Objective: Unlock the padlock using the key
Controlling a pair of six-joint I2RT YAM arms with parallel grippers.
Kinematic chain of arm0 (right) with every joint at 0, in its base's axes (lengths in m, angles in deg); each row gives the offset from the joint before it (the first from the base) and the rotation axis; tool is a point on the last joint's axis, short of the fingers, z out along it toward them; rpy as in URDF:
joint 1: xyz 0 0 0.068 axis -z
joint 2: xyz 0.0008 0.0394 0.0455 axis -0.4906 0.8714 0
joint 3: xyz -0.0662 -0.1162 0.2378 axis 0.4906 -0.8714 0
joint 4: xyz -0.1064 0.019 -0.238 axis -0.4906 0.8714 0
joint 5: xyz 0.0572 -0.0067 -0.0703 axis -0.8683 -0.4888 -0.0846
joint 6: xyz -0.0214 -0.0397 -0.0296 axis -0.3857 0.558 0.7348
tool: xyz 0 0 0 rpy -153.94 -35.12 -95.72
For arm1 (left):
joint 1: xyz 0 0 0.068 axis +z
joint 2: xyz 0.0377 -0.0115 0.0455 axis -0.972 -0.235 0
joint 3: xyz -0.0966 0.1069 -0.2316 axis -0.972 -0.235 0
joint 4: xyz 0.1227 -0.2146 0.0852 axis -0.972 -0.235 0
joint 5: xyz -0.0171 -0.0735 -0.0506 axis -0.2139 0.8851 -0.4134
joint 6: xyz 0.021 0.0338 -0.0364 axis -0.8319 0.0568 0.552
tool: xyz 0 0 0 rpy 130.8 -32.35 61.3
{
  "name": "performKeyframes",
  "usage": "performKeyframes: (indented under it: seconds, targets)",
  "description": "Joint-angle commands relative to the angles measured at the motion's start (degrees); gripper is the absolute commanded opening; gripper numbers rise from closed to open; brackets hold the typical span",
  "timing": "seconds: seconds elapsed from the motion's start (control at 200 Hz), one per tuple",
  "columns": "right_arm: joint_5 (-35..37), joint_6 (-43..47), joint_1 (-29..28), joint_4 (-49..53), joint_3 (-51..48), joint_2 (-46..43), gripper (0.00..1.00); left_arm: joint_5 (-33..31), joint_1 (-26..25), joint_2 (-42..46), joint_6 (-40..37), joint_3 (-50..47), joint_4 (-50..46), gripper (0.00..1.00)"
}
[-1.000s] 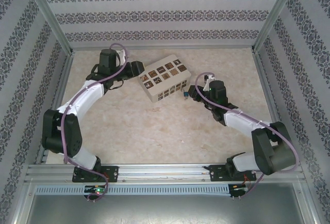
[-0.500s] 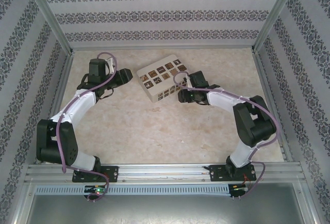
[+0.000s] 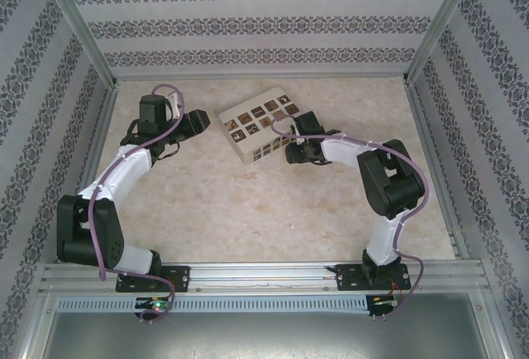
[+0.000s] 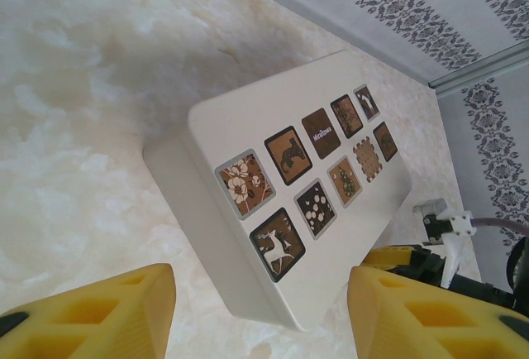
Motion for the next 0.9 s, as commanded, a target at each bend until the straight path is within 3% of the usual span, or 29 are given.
performKeyframes:
  seconds: [0.0, 0.185, 0.45, 0.585, 0.894]
  targets:
    - [1.4, 0.5, 0.1, 0.7, 2.0, 2.1, 0.49, 0.7, 0.8, 1.0, 0.3, -0.4, 1.1, 0.57]
    - [1.9, 1.0, 0.1, 1.3, 3.1, 4.4, 0.44, 0.6, 1.0, 1.2, 0.1, -0.4, 0.6, 0.57]
    - [4.9, 1.9, -0.2, 1.5, 1.2, 2.7, 0.29, 0.2, 1.6, 1.7, -0.4, -0.5, 0.1, 0.57]
    - [6.5, 2.7, -0.9, 1.6, -0.7, -0.8, 0.24, 0.4, 2.0, 1.8, -0.5, -0.5, 0.2, 0.57]
    - [8.2, -0.1, -5.5, 4.8, -11.2, -15.0, 0.23, 0.6, 3.4, 2.6, -0.3, -1.5, 1.2, 0.58]
